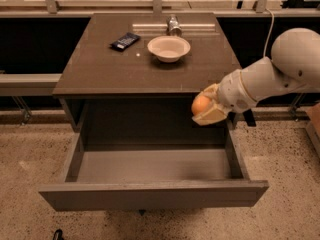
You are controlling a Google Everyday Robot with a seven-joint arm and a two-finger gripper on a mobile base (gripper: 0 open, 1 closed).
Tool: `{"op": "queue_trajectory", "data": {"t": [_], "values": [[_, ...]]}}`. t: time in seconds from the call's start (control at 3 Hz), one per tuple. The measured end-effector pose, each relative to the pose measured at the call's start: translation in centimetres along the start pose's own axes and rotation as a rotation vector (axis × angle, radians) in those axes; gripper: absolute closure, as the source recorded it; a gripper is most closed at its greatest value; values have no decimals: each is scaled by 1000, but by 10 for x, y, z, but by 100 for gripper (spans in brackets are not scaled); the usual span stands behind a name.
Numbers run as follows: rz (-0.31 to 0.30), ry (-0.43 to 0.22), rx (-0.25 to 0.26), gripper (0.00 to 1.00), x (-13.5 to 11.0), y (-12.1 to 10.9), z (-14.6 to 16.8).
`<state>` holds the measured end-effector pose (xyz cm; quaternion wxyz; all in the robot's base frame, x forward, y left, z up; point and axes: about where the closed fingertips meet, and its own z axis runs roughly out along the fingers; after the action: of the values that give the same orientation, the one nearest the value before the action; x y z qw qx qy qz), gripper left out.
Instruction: Place orange into top drawer
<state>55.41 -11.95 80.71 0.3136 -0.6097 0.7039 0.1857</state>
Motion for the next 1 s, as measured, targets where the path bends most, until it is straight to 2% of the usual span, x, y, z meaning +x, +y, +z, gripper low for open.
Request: {"op": "queue_trajectory", "data": {"t": [0.33, 0.67, 1.0], "values": [[21, 79, -54, 100, 64, 24, 4], [21, 87, -60, 100, 69, 27, 4], [-11, 42, -98, 100, 49, 22, 30]]}}
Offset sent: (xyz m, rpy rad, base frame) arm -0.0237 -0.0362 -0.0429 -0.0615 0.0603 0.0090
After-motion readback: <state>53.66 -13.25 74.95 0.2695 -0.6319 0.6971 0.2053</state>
